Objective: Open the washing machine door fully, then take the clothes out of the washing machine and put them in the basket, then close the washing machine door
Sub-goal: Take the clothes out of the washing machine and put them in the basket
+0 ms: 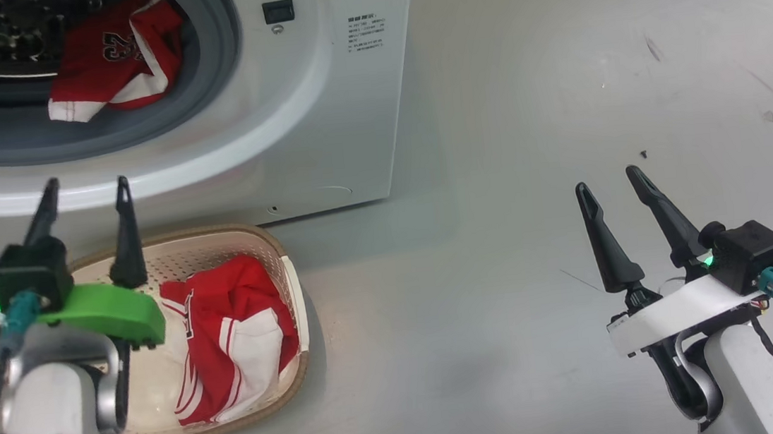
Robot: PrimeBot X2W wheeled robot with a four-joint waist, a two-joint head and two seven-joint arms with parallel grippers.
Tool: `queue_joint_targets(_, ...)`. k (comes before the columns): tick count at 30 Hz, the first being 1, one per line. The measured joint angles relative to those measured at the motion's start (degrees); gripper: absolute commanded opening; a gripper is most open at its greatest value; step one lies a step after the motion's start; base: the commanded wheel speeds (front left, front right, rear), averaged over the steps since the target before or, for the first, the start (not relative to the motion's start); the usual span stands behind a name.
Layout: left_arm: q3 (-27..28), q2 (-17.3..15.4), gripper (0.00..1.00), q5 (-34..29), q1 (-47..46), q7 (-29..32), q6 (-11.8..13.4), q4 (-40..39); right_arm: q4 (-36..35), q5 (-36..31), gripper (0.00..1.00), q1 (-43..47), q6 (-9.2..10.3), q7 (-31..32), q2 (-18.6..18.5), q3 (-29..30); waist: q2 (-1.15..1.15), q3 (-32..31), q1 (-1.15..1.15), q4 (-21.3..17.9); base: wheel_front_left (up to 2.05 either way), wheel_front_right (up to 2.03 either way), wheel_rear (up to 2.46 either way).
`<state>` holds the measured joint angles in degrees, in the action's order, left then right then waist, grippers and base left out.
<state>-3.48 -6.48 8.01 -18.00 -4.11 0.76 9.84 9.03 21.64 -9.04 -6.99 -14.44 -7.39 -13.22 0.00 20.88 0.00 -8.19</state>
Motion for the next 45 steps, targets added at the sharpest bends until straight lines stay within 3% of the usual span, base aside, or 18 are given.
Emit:
queue_joint_targets(9,4.31,-1.02,1.00,3.23,-13.53,8.47,1.46,2.23,-0.70,0.54,1.00,-3.20,0.00,0.00,0.12,-0.43,0.00,6.63,0.00,-3.06,0.00,0.00,0.00)
queue_joint_targets(18,4.57,-4.97,1.00,2.33,-23.40,14.95,1.46,7.37,-1.10,0.55,1.00,-6.32,0.00,0.00,0.57,-1.35,0.00,11.34,0.00,-6.73,0.00,0.00,0.00)
queue_joint_targets(29,2.99,-8.24,1.00,-1.08,-29.89,20.80,1.45,15.36,-1.03,0.54,1.00,-7.64,0.00,0.00,0.85,-2.72,0.00,14.49,0.00,-10.12,0.00,0.00,0.00)
queue_joint_targets(45,6.00,-8.71,1.00,-0.30,-38.12,24.76,3.54,24.36,-0.65,0.54,1.00,-8.43,0.00,0.00,1.16,-4.15,0.00,16.17,0.00,-12.32,0.00,0.00,0.00)
